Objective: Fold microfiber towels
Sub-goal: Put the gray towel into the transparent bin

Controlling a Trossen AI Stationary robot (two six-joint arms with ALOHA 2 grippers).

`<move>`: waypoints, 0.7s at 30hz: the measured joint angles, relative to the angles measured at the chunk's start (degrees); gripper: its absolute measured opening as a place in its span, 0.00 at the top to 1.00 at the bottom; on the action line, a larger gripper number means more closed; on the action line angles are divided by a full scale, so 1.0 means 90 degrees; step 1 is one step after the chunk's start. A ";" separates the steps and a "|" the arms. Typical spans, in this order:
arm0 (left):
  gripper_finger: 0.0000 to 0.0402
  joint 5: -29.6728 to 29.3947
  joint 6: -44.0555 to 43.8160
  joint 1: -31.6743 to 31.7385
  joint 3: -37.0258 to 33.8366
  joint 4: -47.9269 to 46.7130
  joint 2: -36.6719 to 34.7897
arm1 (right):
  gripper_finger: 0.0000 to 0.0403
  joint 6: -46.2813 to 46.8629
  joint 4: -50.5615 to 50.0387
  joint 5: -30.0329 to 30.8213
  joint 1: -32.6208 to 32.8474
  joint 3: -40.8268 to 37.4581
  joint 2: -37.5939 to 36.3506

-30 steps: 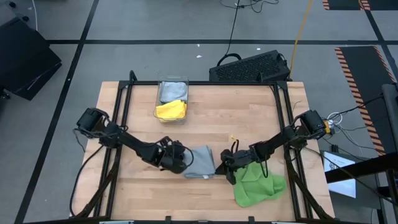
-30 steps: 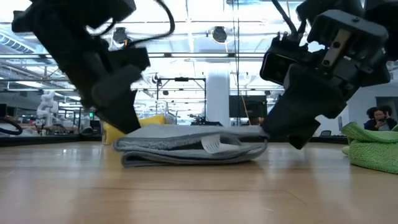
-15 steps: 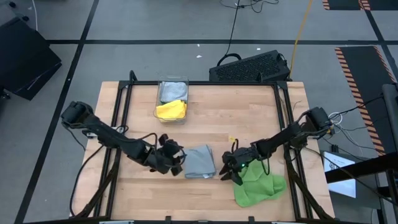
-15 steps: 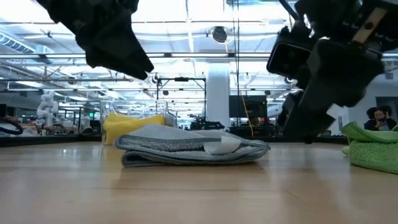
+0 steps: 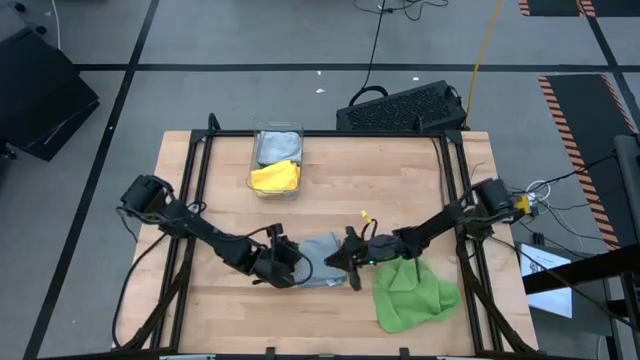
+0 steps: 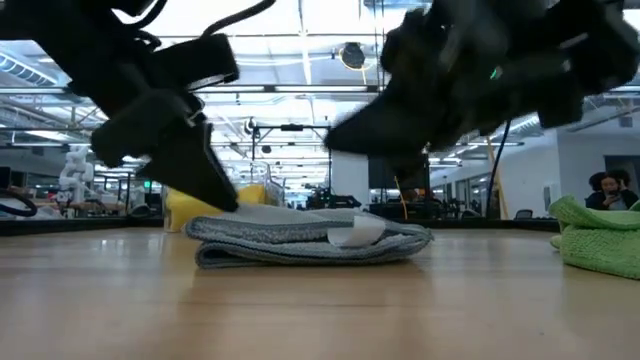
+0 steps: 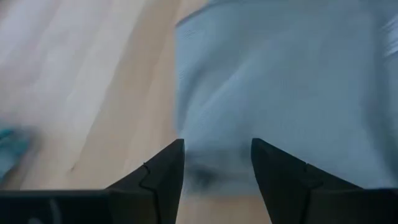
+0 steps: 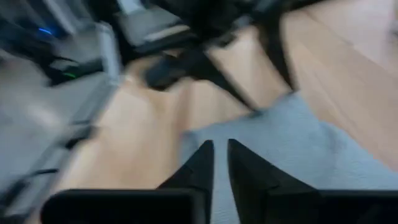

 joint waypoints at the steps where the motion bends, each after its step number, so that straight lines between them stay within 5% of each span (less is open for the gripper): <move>1: 0.53 0.0142 0.0083 0.0029 0.0023 0.0110 0.0036 | 0.94 -0.0083 -0.0019 0.0190 -0.0030 0.0120 0.0186; 7: 0.57 0.1083 0.0232 0.0084 0.0017 -0.0275 0.0042 | 0.97 -0.0299 -0.0243 0.0951 -0.0339 0.0362 0.0828; 21: 0.77 0.1354 0.0094 -0.0100 0.0007 -0.0983 -0.0532 | 1.00 -0.0428 -0.1378 0.0925 -0.0523 0.0350 0.0746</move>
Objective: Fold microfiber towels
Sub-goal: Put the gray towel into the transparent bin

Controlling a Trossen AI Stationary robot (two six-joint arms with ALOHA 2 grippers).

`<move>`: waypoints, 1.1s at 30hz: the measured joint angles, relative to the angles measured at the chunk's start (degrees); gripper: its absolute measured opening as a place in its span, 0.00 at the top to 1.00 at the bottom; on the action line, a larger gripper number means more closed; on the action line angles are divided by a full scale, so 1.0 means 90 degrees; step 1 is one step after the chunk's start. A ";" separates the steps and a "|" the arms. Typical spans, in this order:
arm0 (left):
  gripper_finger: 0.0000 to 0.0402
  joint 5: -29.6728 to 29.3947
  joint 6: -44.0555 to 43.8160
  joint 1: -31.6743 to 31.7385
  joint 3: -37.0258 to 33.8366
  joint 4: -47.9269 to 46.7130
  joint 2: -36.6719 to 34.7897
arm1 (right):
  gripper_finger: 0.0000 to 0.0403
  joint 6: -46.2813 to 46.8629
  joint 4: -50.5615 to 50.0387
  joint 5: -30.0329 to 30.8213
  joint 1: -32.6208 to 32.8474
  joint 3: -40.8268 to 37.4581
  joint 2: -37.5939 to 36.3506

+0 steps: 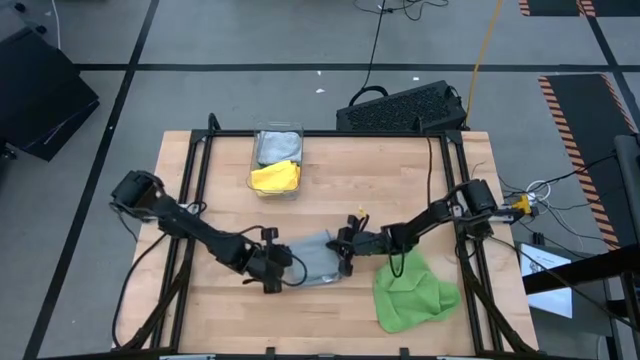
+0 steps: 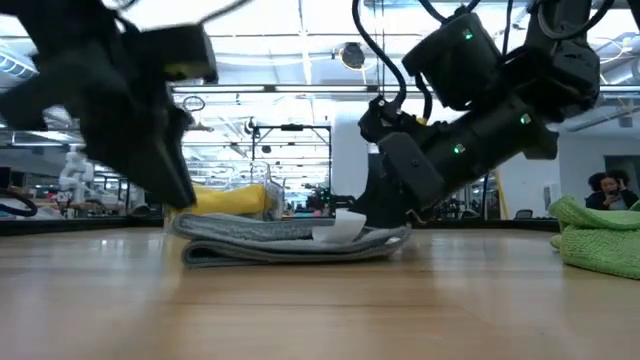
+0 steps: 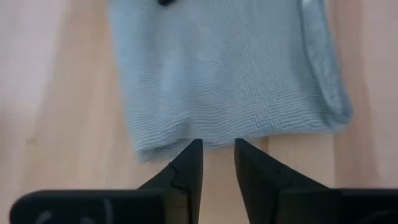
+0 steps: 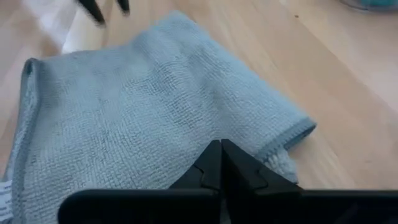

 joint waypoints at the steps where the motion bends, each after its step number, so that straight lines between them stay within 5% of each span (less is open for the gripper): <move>1: 0.77 -0.0088 -0.0017 -0.0023 0.0000 -0.0072 -0.0167 | 1.00 -0.0082 -0.0053 -0.0012 0.0002 -0.0002 -0.0091; 8: 0.77 -0.1183 -0.0233 -0.0095 -0.0005 0.0755 -0.0735 | 1.00 -0.0538 0.0172 -0.0170 0.0110 -0.0050 -0.0829; 16: 0.77 -0.0841 -0.0563 0.0000 -0.0477 0.2501 0.0325 | 1.00 -0.0744 0.2067 -0.0391 0.0496 -0.0014 0.0008; 24: 0.77 -0.0592 -0.0983 0.0022 -0.0547 0.2672 0.1268 | 1.00 -0.0755 0.2098 -0.0505 0.0547 0.0300 0.1065; 33: 0.77 -0.0238 -0.0780 0.0096 -0.0588 0.1821 0.0048 | 1.00 -0.0700 0.1564 -0.0931 0.0456 0.0250 0.0691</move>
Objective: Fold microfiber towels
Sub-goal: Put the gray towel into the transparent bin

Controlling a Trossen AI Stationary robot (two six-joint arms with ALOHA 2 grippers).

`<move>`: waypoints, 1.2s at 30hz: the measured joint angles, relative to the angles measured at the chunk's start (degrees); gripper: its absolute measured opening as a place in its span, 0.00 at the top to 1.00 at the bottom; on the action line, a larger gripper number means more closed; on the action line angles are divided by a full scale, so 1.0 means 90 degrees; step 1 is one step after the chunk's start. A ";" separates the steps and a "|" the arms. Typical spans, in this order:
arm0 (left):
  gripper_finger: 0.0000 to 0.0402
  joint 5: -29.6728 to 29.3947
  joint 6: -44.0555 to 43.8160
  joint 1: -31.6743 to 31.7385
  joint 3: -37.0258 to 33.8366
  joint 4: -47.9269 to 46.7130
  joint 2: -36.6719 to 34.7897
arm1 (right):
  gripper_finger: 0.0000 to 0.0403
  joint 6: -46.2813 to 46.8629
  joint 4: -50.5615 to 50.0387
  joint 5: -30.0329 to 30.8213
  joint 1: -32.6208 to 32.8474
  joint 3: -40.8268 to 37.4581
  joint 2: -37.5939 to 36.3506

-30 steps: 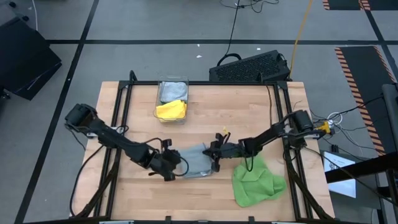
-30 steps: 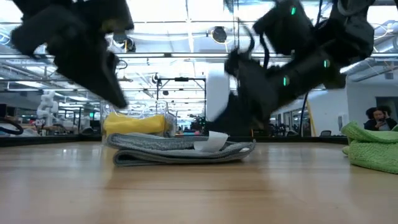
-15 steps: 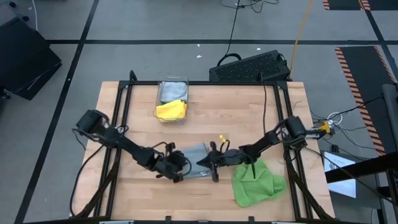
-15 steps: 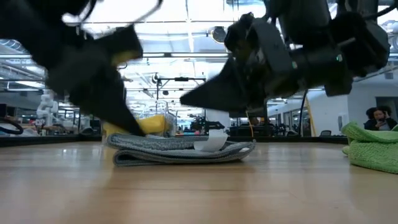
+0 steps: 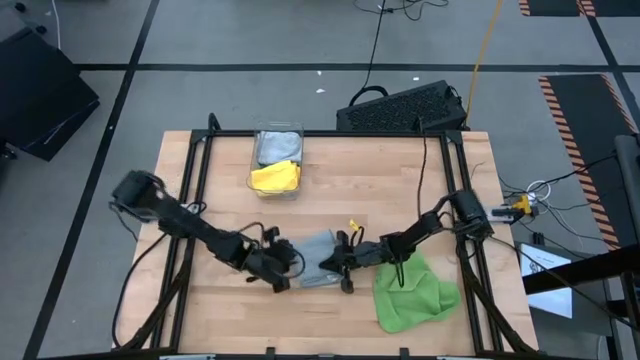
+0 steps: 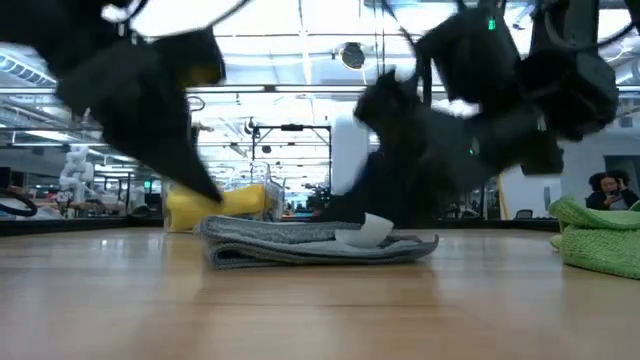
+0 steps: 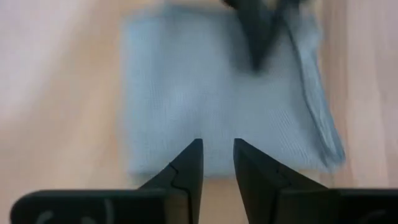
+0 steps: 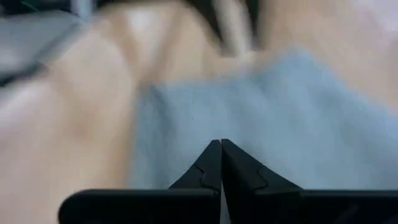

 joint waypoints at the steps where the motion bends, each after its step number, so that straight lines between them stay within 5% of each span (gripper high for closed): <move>1: 0.77 -0.0167 -0.0029 0.0014 0.0002 -0.0224 -0.0265 | 1.00 -0.0056 0.0003 -0.0106 -0.0025 -0.0001 -0.0179; 7: 0.77 -0.1066 -0.0736 0.0117 -0.0013 -0.1190 -0.1032 | 0.95 -0.0223 -0.1287 -0.0480 -0.0379 -0.0072 -0.1684; 11: 0.75 -0.0893 -0.1541 0.0289 -0.0102 -0.1086 -0.0905 | 0.88 -0.0035 -0.2603 -0.0503 -0.0837 -0.0060 -0.2418; 21: 0.37 0.0018 -0.2499 0.0615 -0.0135 -0.0580 -0.0175 | 0.74 -0.0252 -0.3854 -0.1237 -0.1273 -0.0068 -0.2675; 26: 0.28 0.0500 -0.2556 0.0834 -0.0140 -0.0336 0.0127 | 0.74 -0.0550 -0.3756 -0.1230 -0.1161 -0.0066 -0.2682; 31: 0.37 0.0923 -0.2023 0.0997 -0.0138 0.0161 0.0498 | 0.74 -0.0629 -0.3751 -0.0775 -0.1160 -0.0061 -0.2682; 36: 0.60 0.0954 -0.1132 0.0952 -0.0134 0.0446 0.0691 | 0.74 -0.0451 -0.3801 -0.0215 -0.1245 -0.0061 -0.2682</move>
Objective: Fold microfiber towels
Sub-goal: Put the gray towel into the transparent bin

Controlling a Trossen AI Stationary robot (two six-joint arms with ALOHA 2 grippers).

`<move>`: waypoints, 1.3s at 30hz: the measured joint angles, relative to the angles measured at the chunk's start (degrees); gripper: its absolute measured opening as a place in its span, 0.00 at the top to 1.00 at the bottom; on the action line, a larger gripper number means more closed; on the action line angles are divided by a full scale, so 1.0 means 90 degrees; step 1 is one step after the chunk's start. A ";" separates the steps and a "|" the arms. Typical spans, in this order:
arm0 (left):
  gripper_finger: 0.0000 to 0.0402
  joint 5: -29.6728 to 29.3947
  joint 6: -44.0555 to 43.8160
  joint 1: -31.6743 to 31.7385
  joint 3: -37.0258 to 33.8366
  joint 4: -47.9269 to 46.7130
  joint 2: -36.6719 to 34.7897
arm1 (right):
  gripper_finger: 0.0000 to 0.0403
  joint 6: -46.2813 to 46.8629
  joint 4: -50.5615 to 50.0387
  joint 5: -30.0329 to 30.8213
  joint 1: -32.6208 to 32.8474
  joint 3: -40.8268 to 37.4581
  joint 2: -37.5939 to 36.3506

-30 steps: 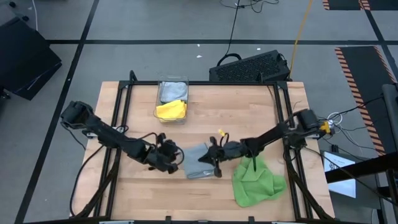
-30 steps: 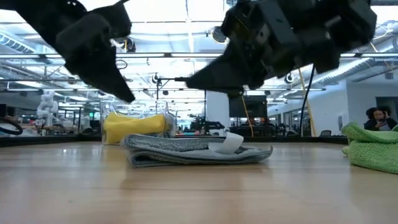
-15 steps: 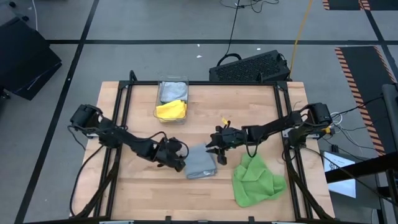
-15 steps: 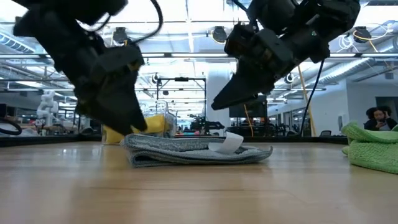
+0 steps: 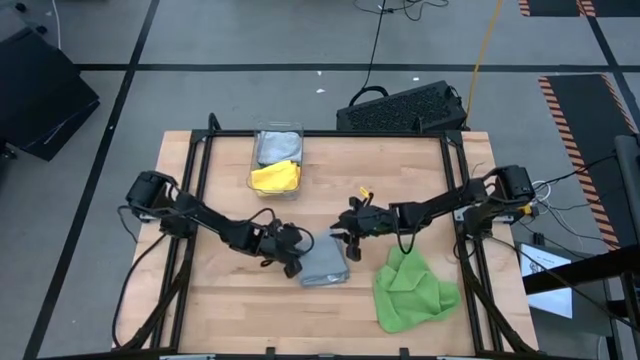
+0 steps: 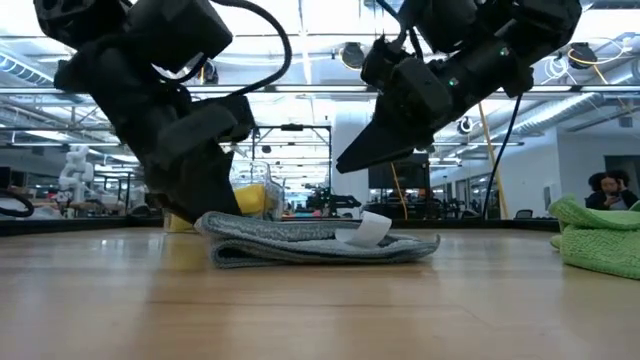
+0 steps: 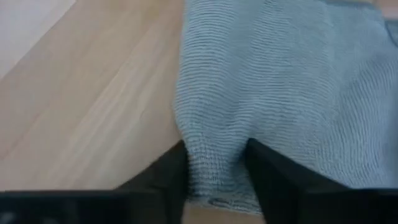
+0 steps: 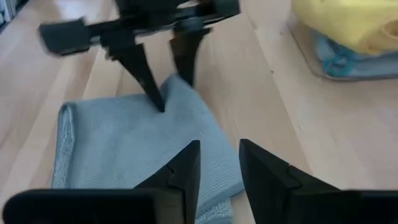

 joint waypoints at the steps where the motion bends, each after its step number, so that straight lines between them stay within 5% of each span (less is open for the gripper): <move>1: 0.67 -0.0018 0.0228 -0.0021 0.0000 0.0088 0.0007 | 0.74 0.0077 0.0007 -0.0064 -0.0064 0.0000 0.0000; 6: 0.96 0.0209 0.1283 -0.0135 -0.0009 0.0446 -0.0071 | 0.67 0.0178 -0.0035 -0.0753 -0.0363 0.0000 0.0034; 12: 0.97 -0.0301 0.2255 -0.0248 0.0055 0.0438 -0.0229 | 0.50 0.0101 0.0188 -0.2237 -0.0717 0.0000 0.0370; 18: 0.97 -0.0604 0.3162 -0.0378 0.0189 0.0480 -0.0253 | 0.34 0.0405 0.1057 -0.2577 -0.0845 0.0005 0.1067; 23: 0.98 -0.0690 0.3348 -0.0422 0.0204 0.0494 -0.0254 | 0.29 0.0412 0.1159 -0.3565 -0.0889 -0.0002 0.1424; 31: 0.96 -0.0863 0.3255 -0.0397 0.0204 0.0437 -0.0254 | 0.50 0.0384 0.1106 -0.4024 -0.0878 -0.0002 0.1362; 39: 0.97 -0.1232 0.3290 -0.0397 0.0204 0.0485 -0.0259 | 0.91 0.0119 0.0880 -0.3964 -0.0908 0.0002 0.1353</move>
